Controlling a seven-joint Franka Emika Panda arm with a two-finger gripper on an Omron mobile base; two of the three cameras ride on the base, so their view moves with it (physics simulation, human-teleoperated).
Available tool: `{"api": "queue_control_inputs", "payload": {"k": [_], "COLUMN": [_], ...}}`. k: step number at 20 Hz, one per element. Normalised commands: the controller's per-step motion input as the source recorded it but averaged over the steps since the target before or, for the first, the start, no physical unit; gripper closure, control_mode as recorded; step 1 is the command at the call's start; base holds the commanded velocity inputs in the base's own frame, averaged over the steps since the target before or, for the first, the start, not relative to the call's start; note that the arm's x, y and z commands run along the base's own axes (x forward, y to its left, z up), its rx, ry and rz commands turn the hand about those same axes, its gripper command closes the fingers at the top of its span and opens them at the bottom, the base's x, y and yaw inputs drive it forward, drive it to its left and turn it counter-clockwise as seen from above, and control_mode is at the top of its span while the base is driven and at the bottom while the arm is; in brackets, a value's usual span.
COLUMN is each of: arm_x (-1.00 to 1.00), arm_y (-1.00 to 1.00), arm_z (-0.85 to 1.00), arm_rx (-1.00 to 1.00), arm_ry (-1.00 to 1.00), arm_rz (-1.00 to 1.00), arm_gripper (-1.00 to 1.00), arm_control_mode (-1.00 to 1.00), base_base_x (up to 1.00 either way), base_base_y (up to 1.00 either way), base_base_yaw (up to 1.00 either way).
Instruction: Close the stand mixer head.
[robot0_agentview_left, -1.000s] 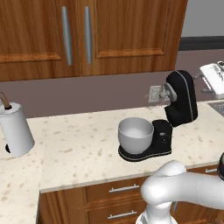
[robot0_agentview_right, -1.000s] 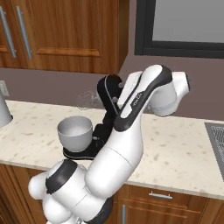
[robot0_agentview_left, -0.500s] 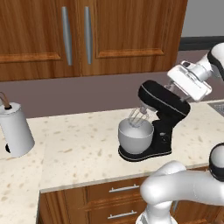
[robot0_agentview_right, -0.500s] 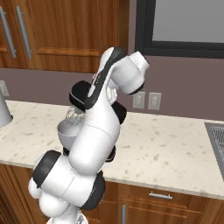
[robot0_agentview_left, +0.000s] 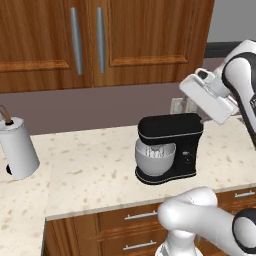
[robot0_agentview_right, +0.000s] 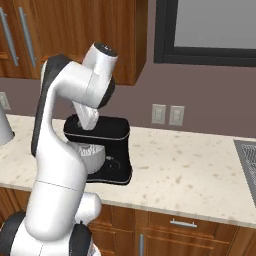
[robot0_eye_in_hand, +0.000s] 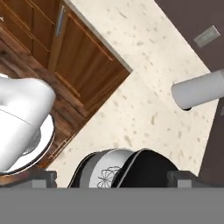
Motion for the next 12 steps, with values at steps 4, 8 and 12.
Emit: {"api": "queue_control_inputs", "payload": {"k": [4,8,12], "arm_x": [-0.21,0.00,0.00], "arm_y": [0.08,0.00,0.00], "arm_z": [0.00,0.00,0.00], "arm_rx": [-0.12,0.00,0.00], "arm_ry": [-0.16,0.00,0.00], "arm_rz": [0.00,0.00,0.00], "arm_gripper": [-1.00,-1.00,-1.00], "arm_control_mode": [-1.00,-1.00,-1.00], "base_base_x": [0.00,0.00,0.00], "base_base_y": [0.00,0.00,0.00], "base_base_yaw": [0.00,0.00,0.00]}}
